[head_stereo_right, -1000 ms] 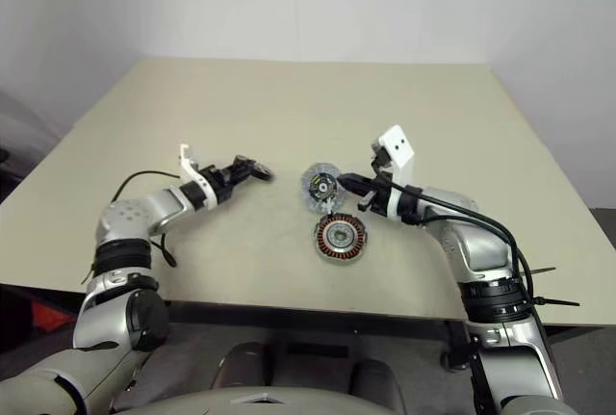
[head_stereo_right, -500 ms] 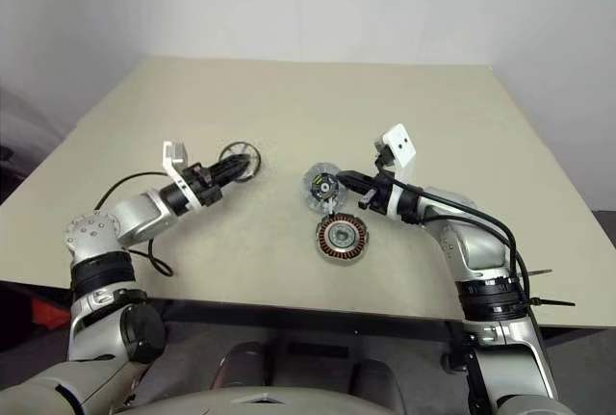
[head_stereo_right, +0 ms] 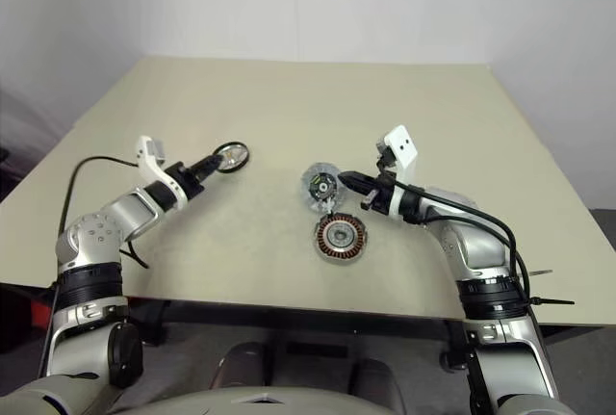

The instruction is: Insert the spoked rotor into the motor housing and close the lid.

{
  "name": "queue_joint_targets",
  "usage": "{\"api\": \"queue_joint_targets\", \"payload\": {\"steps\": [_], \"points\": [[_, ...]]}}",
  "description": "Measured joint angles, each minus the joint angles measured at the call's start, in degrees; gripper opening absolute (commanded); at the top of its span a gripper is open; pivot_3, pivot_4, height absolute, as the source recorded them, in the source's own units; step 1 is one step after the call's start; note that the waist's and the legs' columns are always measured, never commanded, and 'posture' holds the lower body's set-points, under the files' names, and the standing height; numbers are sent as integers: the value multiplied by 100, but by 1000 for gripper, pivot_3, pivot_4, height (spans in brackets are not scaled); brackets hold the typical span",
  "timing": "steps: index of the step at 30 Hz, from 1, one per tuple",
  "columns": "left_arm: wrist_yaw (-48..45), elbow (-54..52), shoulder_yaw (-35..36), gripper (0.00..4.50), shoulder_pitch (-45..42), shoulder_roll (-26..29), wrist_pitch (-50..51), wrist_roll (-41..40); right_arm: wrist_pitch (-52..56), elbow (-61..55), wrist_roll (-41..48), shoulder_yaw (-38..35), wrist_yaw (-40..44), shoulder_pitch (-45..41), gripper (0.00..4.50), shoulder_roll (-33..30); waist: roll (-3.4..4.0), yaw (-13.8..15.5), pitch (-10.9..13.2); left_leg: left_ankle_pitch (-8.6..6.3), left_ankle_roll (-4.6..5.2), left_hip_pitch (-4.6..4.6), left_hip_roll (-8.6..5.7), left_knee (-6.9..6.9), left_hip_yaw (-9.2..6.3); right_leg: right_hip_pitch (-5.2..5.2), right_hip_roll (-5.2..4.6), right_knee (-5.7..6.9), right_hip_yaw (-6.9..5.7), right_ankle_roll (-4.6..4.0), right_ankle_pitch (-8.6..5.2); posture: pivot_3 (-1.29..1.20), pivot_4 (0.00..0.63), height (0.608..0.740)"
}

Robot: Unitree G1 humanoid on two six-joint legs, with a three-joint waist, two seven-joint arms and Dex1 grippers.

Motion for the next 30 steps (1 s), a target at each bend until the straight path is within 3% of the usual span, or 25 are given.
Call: {"api": "queue_joint_targets", "payload": {"steps": [6,16,23,30], "points": [[264,789,-1066,897,-110,408,-1609,1887,-41,7,-4,5,37,0,0,3,-1,21,-1,1,-1,-5,-2,1,-4,3,-2,0,-2,-7,5,0,0,740],[204,1480,-2768,897,-381,386,-2867,3857,-48,2,-4,5,52,20,0,8,-2,8,-1,4,-6,-3,-1,5,-5,1,-2,9,-2,-32,19,0,0,740],[209,1942,-3275,897,-712,420,-3171,4705,-48,-11,-3,2,31,62,0,3,-1,8,-1,4,-6,-3,-1,6,-5,0,-2,12,-2,-37,22,0,0,740],[30,1978,-3274,897,-711,434,-3338,4794,-48,-17,-3,2,-4,92,0,-4,-1,9,-1,4,-6,-3,-1,6,-4,-1,-3,12,-2,-40,23,0,0,740]]}}
